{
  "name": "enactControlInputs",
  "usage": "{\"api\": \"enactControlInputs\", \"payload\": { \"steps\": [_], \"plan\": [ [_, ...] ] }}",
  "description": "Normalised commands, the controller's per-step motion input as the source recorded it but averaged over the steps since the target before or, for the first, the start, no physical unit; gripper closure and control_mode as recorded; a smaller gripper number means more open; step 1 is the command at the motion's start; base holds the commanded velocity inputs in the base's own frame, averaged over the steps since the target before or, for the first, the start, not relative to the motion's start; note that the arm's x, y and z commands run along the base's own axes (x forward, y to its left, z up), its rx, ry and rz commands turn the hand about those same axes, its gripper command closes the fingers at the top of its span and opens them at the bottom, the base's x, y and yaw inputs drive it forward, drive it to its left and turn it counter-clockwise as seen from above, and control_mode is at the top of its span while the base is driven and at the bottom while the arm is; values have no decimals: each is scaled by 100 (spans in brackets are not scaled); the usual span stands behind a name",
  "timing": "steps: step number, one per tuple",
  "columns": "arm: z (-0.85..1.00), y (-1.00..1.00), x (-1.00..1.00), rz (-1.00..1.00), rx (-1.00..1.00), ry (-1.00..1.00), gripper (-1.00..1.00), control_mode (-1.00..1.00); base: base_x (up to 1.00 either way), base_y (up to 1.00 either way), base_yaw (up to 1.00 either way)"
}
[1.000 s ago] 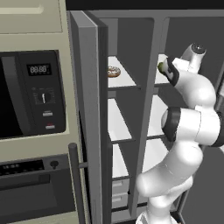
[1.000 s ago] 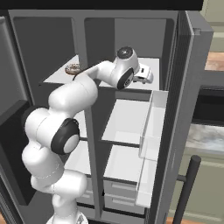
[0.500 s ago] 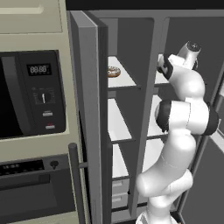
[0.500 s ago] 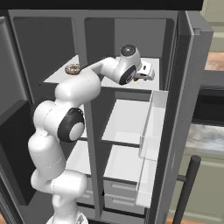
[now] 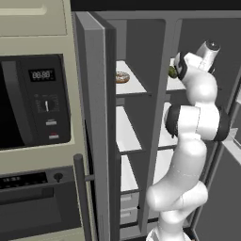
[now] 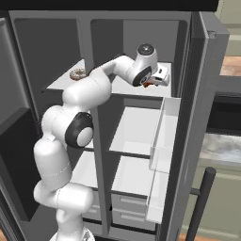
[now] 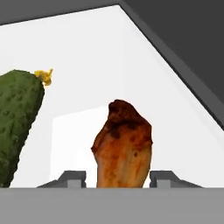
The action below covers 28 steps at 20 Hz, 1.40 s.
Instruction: There's a chicken drumstick in the fridge that needs to be moved to the freezer for freezing. Pick up the chicken drumstick from the fridge, place it on any shelf in the freezer, and close the fridge and freezer doors when done.
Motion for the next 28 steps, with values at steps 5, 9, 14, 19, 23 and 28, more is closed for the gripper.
{"api": "enactControlInputs", "payload": {
  "steps": [5, 9, 14, 19, 23, 28],
  "plan": [
    [-100, 58, -82, 5, 0, -22, 100, -100, 0, 0, 0],
    [-81, 72, -100, 1, -1, -29, 100, -100, 0, 0, 0],
    [18, 30, -100, 0, -7, 5, 100, -100, 0, 0, 0],
    [80, 3, -100, 0, -4, 39, 100, -100, 0, 0, 0],
    [37, 11, -100, 2, 5, 8, 100, -100, 0, 0, 0],
    [2, 53, -100, 2, 8, -37, 100, -100, 0, 0, 0]
  ]
}}
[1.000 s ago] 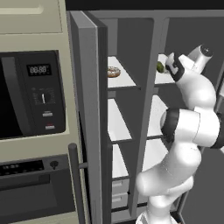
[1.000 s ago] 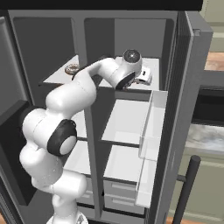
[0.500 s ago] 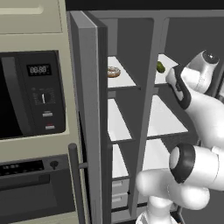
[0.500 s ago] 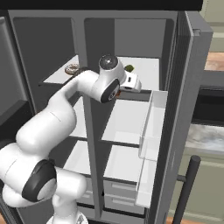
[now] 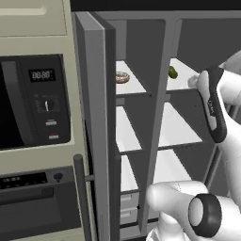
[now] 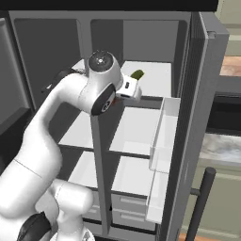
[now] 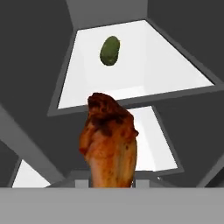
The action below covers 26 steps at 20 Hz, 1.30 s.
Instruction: There's a chicken drumstick in the fridge that needs to be moved to the freezer for freezing. Pick up the chicken drumstick from the fridge, place it on any shelf in the freezer, and close the fridge and freezer doors when done.
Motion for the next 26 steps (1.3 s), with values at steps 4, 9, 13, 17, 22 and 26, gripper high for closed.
{"api": "enactControlInputs", "payload": {
  "steps": [4, 9, 13, 17, 22, 26],
  "plan": [
    [4, 98, -100, 5, 0, -14, 100, -100, 0, 0, 0],
    [23, 93, -93, 6, 0, -6, 100, -100, 0, 0, 0],
    [49, 92, -46, 18, 0, -1, 100, -100, 0, 0, 0],
    [15, 51, -1, 25, 0, -8, 100, -100, 0, 0, 0],
    [0, 54, 16, 22, 0, -10, 100, -100, 0, 0, 0],
    [3, 21, 42, 5, -1, -1, 100, -100, 0, 0, 0]
  ]
}}
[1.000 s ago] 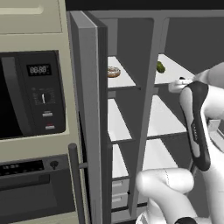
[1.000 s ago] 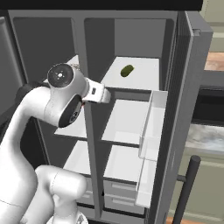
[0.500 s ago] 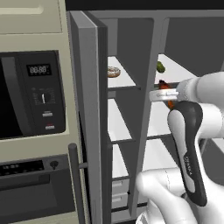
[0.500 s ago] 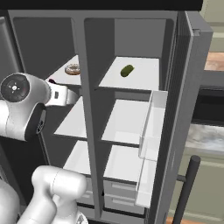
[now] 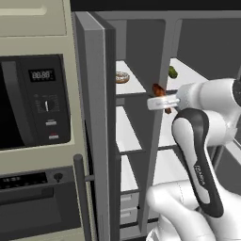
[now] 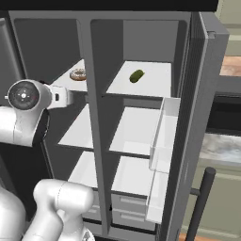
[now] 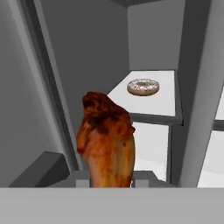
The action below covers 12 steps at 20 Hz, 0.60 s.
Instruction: There's a chicken drumstick in the fridge that needs to be moved to the freezer for freezing. Pick up the chicken drumstick from the fridge, place it on any shelf in the freezer, and close the fridge and freezer doors when done.
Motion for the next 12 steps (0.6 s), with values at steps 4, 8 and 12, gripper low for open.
{"api": "enactControlInputs", "payload": {
  "steps": [4, 8, 12],
  "plan": [
    [11, 2, 52, 3, 0, 0, 100, -100, 0, 0, 0],
    [8, 0, 38, 13, 0, 5, 100, -100, 0, 0, 0],
    [10, 22, 29, 13, -3, 2, 100, -100, 0, 0, 0]
  ]
}}
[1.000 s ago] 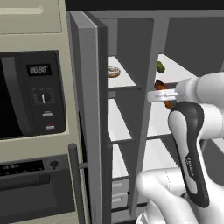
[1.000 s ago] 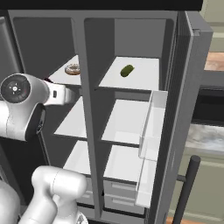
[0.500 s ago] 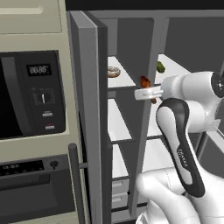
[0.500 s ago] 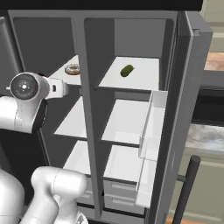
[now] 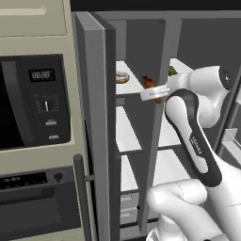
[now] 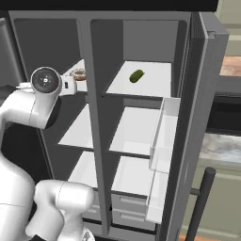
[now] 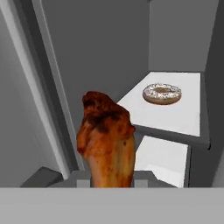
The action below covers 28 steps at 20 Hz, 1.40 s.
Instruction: There's a chicken drumstick in the fridge that needs to be moved to the freezer for freezing. Pick up the chicken drumstick from the fridge, place it on any shelf in the freezer, and close the fridge and freezer doors when done.
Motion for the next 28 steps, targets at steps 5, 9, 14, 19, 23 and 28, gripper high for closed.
{"api": "enactControlInputs", "payload": {
  "steps": [5, 9, 14, 19, 23, 28],
  "plan": [
    [9, 34, 34, 0, -10, 4, 100, -100, 0, 0, 0],
    [0, 15, 44, -3, -6, 0, 100, -100, 0, 0, 0],
    [-5, 24, 55, 0, -13, 2, 100, -100, 0, 0, 0],
    [-22, 5, 33, 0, -9, 7, 100, -100, 0, 0, 0],
    [-11, 0, 36, 0, -2, 10, 100, -100, 0, 0, 0],
    [-8, 3, 29, 0, -7, 2, 100, -100, 0, 0, 0]
  ]
}}
